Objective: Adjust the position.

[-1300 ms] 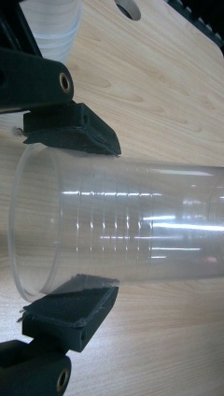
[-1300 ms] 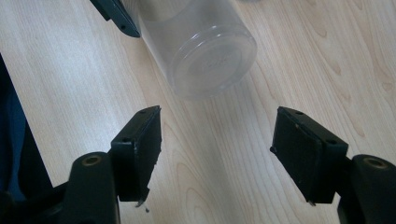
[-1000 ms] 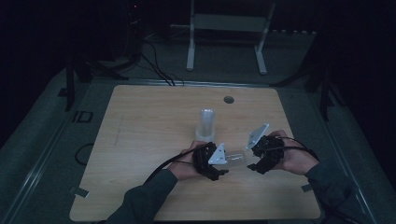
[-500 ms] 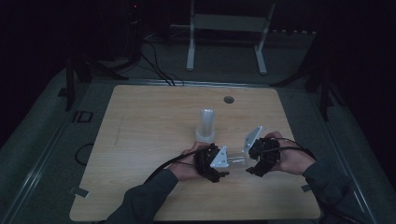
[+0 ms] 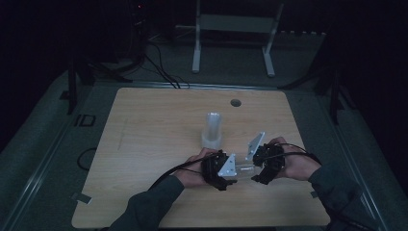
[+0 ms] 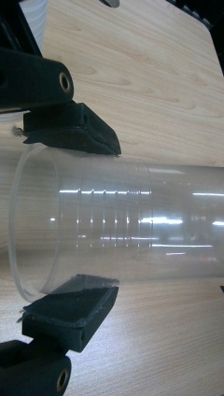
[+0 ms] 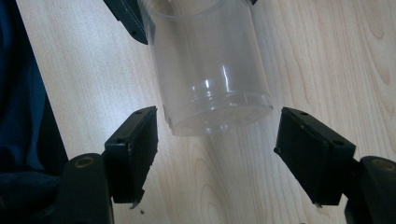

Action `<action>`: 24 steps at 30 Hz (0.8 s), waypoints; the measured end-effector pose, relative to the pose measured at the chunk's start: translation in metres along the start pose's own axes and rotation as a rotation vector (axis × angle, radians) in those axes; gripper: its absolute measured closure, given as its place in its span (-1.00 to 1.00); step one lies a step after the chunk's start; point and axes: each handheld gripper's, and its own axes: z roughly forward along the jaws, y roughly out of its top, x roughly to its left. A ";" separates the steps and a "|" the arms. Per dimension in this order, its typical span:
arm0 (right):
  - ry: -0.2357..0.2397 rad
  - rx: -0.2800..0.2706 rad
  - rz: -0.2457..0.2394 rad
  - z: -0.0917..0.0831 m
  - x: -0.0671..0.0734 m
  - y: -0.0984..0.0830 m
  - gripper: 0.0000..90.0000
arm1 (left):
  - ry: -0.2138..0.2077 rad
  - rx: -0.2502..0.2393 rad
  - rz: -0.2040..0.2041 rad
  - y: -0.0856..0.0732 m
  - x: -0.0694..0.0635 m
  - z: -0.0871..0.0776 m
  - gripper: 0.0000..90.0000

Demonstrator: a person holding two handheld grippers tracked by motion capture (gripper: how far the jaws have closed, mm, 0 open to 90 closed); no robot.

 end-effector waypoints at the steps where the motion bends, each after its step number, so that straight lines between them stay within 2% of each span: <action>1: 0.002 0.001 -0.003 0.000 0.000 0.000 -0.35 | 0.000 0.001 0.001 0.000 0.000 0.000 -0.33; 14: 0.024 0.010 -0.020 0.007 0.003 0.004 -0.35 | -0.003 -0.007 0.023 0.006 -0.002 -0.001 -0.33; 24: 0.029 0.003 -0.016 0.010 0.004 0.003 -0.29 | -0.002 -0.038 0.015 0.008 -0.004 -0.002 -0.33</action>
